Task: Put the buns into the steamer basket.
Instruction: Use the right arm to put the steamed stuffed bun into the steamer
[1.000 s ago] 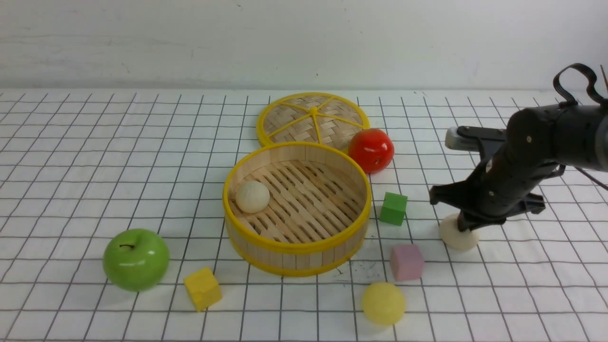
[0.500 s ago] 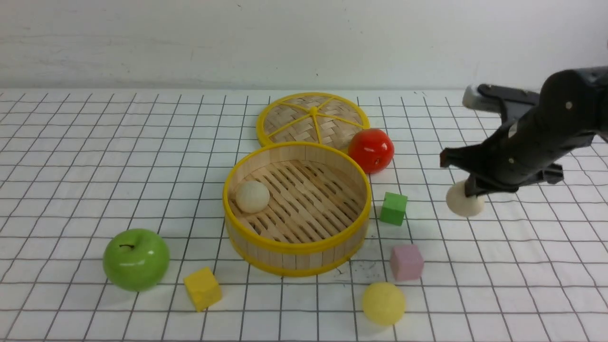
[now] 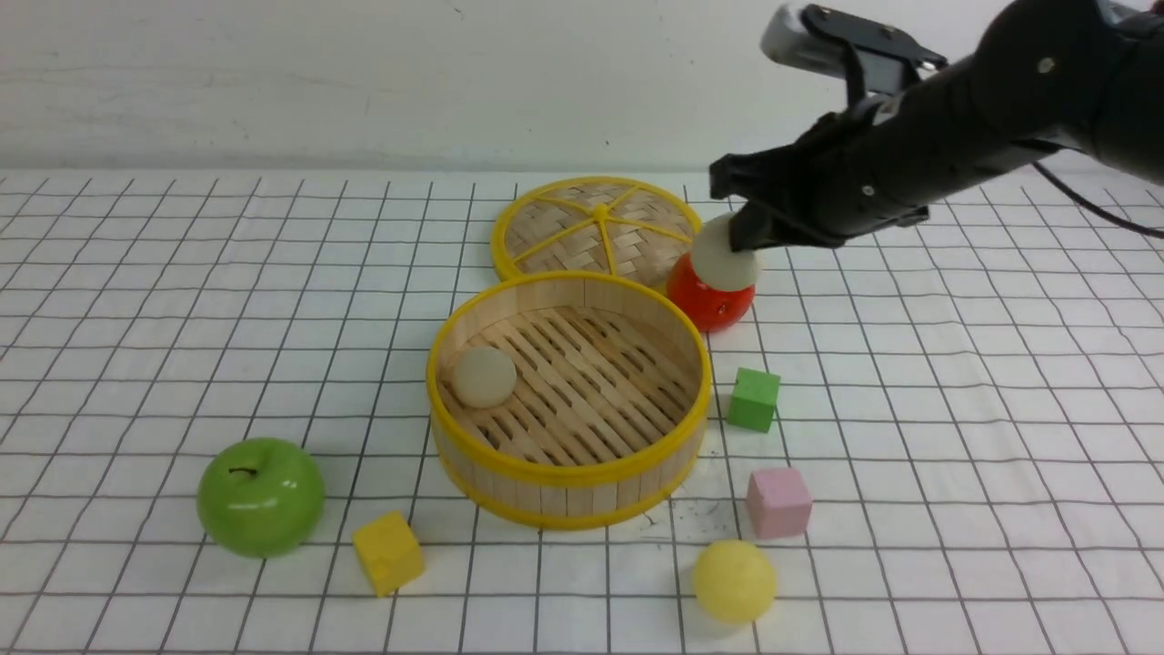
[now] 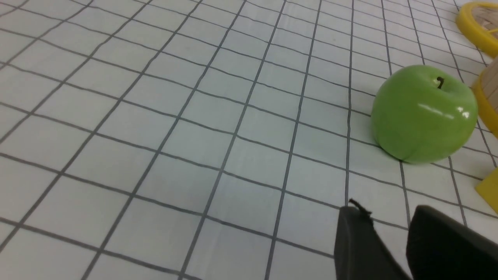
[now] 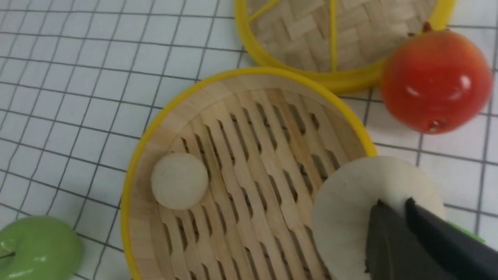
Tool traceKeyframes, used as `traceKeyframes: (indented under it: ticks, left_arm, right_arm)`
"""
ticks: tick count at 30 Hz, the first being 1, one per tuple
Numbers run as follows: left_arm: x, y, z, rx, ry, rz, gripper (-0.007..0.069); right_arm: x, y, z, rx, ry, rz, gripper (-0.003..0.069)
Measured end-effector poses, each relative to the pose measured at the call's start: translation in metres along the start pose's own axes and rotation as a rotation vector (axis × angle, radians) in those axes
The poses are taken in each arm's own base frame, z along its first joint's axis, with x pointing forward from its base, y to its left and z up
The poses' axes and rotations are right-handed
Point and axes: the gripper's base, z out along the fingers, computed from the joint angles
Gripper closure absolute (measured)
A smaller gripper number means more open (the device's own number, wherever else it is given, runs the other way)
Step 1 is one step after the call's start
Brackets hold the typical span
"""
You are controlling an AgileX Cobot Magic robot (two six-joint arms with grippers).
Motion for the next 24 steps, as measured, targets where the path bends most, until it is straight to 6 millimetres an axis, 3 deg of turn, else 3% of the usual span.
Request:
traceKeyframes:
  ticks: [5,12,24]
  left_arm:
    - [0.0,0.0,0.0,0.0,0.0,0.0,0.0424]
    - [0.0,0.0,0.0,0.0,0.0,0.0,0.0417]
    - [0.0,0.0,0.0,0.0,0.0,0.0,0.0407]
  right_arm:
    - [0.003,0.001,0.029,-0.004,0.031,0.0,0.0652]
    - [0.024,-0.016,0.08,0.025,0.112,0.032,0.0644]
    - [0.039,-0.026,0.11,0.026,0.153,0.086,0.0634]
